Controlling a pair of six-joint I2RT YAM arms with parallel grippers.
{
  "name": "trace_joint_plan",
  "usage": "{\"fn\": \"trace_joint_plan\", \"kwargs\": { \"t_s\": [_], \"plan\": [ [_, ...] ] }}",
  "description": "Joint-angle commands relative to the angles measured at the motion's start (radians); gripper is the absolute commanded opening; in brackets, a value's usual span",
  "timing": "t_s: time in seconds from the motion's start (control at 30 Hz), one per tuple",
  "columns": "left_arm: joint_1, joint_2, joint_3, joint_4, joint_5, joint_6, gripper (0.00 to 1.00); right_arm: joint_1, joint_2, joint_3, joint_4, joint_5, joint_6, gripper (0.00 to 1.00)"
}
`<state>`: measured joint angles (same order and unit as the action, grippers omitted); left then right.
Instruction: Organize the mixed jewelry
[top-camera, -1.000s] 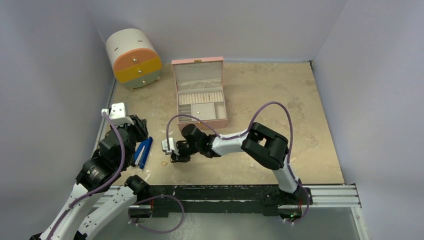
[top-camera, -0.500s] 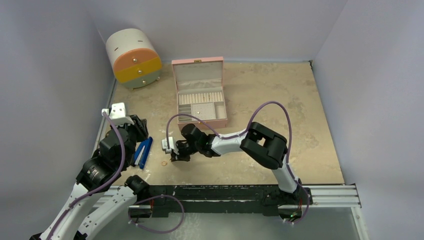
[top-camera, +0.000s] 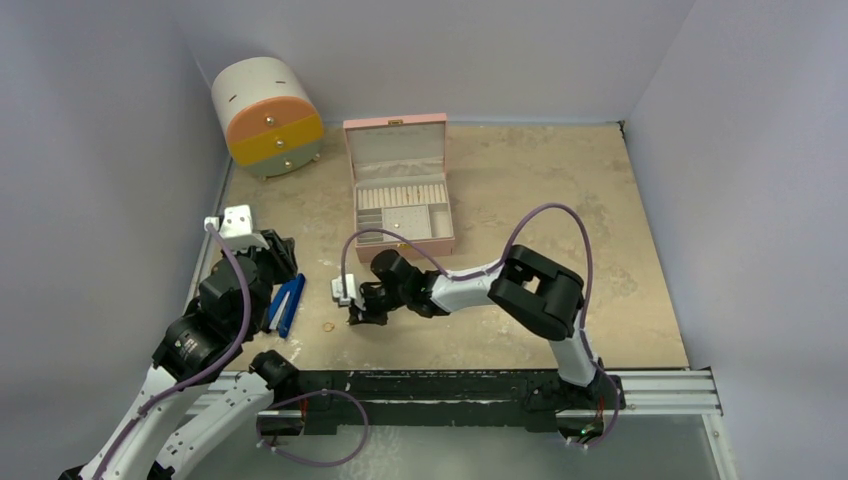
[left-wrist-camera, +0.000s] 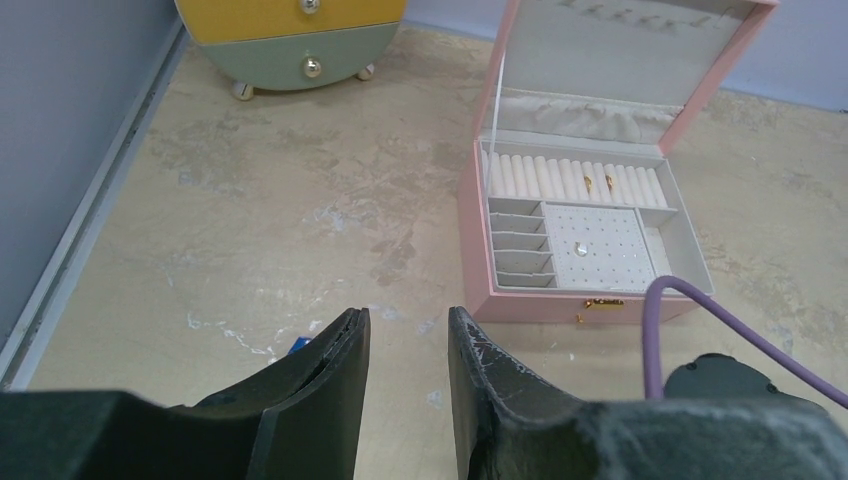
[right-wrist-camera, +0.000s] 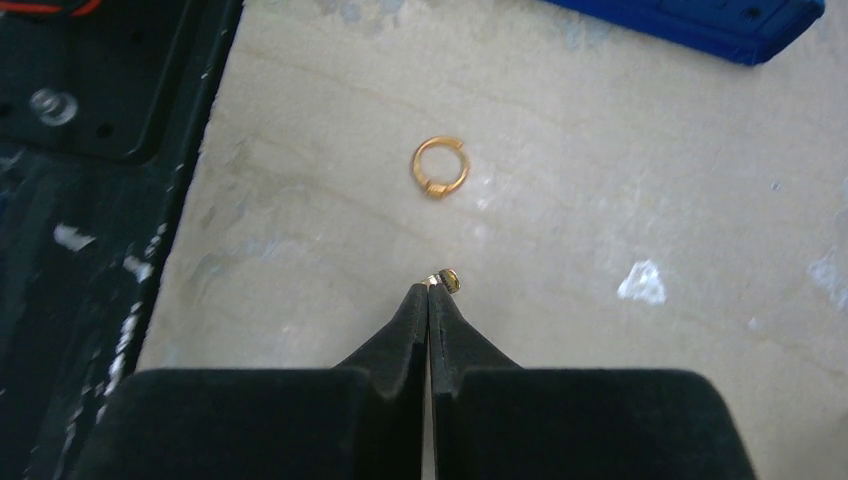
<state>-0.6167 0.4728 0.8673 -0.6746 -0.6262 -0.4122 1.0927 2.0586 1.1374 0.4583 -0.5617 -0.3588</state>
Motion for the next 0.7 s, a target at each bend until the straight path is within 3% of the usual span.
{"fn": "trace_joint_plan", "kwargs": {
  "t_s": [0.0, 0.37, 0.67],
  "plan": [
    [-0.003, 0.019, 0.000, 0.041, 0.026, -0.026, 0.34, -0.004, -0.158, -0.089, 0.094, 0.026, 0.043, 0.00],
    [-0.002, 0.071, -0.041, 0.142, 0.191, -0.147, 0.42, -0.023, -0.558, -0.336, 0.178, 0.179, 0.081, 0.00],
    [-0.003, 0.161, -0.070, 0.300, 0.388, -0.214, 0.49, -0.153, -0.885, -0.483, 0.198, 0.168, 0.150, 0.00]
  ]
}}
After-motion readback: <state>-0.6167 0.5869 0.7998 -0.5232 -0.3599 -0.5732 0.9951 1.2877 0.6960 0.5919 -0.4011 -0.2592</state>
